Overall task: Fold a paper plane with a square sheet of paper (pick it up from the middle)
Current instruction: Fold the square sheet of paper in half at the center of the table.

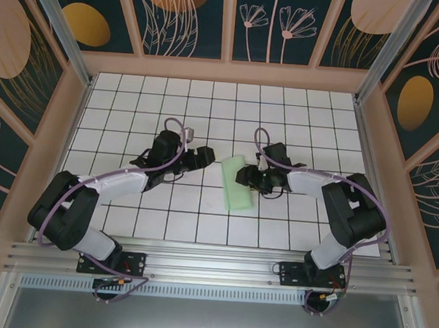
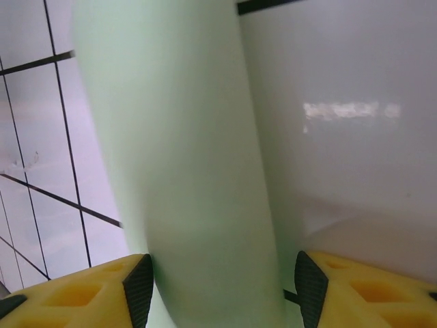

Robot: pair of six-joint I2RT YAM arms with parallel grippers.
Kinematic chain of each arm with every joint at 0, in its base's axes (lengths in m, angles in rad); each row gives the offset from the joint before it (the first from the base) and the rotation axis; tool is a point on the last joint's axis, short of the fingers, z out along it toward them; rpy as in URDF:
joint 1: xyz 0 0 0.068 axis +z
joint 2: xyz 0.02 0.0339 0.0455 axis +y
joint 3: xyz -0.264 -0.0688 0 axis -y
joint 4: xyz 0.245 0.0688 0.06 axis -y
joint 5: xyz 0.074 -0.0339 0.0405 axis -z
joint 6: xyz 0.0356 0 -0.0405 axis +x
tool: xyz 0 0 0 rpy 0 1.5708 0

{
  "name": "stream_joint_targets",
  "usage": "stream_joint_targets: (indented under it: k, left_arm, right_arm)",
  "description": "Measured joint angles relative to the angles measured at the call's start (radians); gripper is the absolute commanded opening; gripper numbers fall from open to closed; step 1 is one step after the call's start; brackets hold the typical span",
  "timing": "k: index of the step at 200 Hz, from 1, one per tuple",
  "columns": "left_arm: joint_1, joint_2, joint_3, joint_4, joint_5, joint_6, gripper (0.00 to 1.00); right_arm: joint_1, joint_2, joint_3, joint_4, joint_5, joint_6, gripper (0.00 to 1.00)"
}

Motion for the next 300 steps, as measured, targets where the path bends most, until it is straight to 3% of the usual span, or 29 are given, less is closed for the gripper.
stream_joint_targets:
  k: [93,134,181,233,300]
  left_arm:
    - [-0.023,0.007,-0.024,0.021,-0.055,-0.051,0.73]
    - [-0.023,0.007,-0.02,0.02,-0.059,-0.047,0.73]
    - [-0.023,0.007,-0.016,0.009,-0.062,-0.035,0.74]
    - [-0.023,0.007,-0.016,0.005,-0.062,-0.02,0.71]
    - [-0.023,0.029,-0.016,-0.006,-0.062,-0.015,0.52]
  right_arm:
    - [0.034,0.011,0.005,0.024,-0.038,0.037,0.43]
    - [0.056,0.011,0.005,0.055,-0.006,0.149,0.43]
    - [0.153,0.011,0.005,0.074,0.122,0.31,0.49]
    - [0.159,0.011,0.019,0.052,0.192,0.333,0.61]
    - [0.164,0.032,0.059,0.002,0.221,0.303,0.67]
